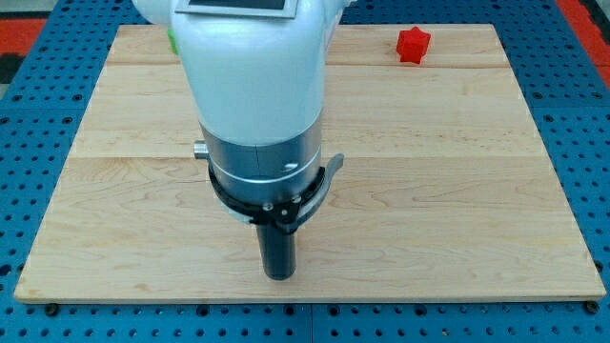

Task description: Push the green star in between th e yellow heart and blue cube

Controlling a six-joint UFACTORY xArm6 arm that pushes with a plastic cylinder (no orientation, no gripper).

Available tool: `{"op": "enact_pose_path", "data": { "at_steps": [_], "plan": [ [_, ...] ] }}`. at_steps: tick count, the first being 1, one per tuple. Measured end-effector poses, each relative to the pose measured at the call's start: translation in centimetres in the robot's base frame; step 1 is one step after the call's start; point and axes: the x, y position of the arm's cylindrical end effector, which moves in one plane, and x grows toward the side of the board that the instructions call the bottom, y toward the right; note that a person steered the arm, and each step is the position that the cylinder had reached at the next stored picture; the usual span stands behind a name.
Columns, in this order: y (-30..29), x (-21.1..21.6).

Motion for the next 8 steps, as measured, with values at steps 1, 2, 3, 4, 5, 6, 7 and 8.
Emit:
{"op": "enact_pose_path", "data": {
  "at_steps": [1,2,3,4,5,6,7,8],
  "plan": [
    [-1.7,-0.5],
    [-0.3,2.3],
    [-5.6,1.7],
    [-8.2,-4.3],
    [-7.4,-7.2],
    [-6.9,-7.2],
    [-5.4,-7.4],
    [-3.5,-9.1]
  ]
}}
